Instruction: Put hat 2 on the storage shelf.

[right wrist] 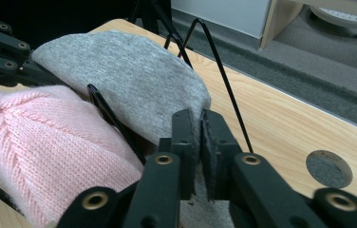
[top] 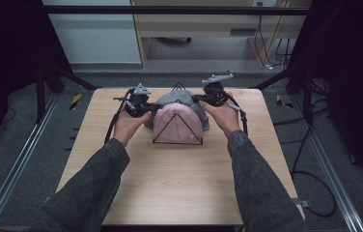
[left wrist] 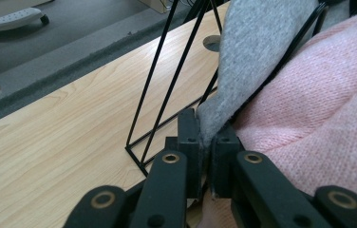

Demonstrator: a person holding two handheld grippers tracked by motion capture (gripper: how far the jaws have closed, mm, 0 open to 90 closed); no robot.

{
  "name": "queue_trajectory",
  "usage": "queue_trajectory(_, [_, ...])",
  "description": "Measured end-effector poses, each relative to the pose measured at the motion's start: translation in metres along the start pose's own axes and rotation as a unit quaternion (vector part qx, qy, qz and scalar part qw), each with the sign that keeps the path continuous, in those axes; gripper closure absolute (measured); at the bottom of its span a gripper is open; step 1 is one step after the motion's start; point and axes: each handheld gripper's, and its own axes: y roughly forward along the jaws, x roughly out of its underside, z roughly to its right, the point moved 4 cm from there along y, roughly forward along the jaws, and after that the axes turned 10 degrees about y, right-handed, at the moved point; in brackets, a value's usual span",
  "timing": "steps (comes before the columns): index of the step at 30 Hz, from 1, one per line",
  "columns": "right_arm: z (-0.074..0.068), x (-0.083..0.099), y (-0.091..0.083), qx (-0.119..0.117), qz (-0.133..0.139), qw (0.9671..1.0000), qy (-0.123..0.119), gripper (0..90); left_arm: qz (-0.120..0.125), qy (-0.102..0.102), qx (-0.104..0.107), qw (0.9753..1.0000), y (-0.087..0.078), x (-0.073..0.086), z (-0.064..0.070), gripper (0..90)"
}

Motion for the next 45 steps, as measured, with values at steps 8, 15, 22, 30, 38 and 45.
queue_trajectory(8, [0.0, -0.004, -0.011, 0.01, 0.032, 0.9993, 0.019, 43.7, 0.019, -0.019, -0.02, 0.9994, -0.008, 0.0, -0.003, 63.6])
queue_trajectory(15, [0.0, -0.016, -0.035, 0.03, 0.089, 0.9952, 0.025, 30.1, 0.061, -0.026, -0.048, 0.9967, -0.036, -0.014, -0.009, 40.5])
queue_trajectory(22, [-0.006, -0.01, -0.069, 0.043, 0.113, 0.9923, 0.028, 22.9, 0.049, -0.014, -0.045, 0.9977, -0.07, -0.015, 0.0, 21.6])
queue_trajectory(30, [-0.013, 0.029, -0.088, 0.052, 0.086, 0.9947, 0.023, 17.7, 0.021, -0.013, -0.035, 0.9991, -0.096, 0.02, 0.02, 10.7])
queue_trajectory(38, [-0.012, 0.094, -0.096, 0.056, 0.044, 0.9969, 0.035, 12.6, -0.017, -0.016, -0.015, 0.9996, -0.1, 0.082, 0.047, 6.3])
queue_trajectory(45, [-0.001, 0.143, -0.082, 0.061, -0.017, 0.997, 0.045, 11.6, -0.073, -0.011, 0.014, 0.9972, -0.086, 0.13, 0.059, 6.0])
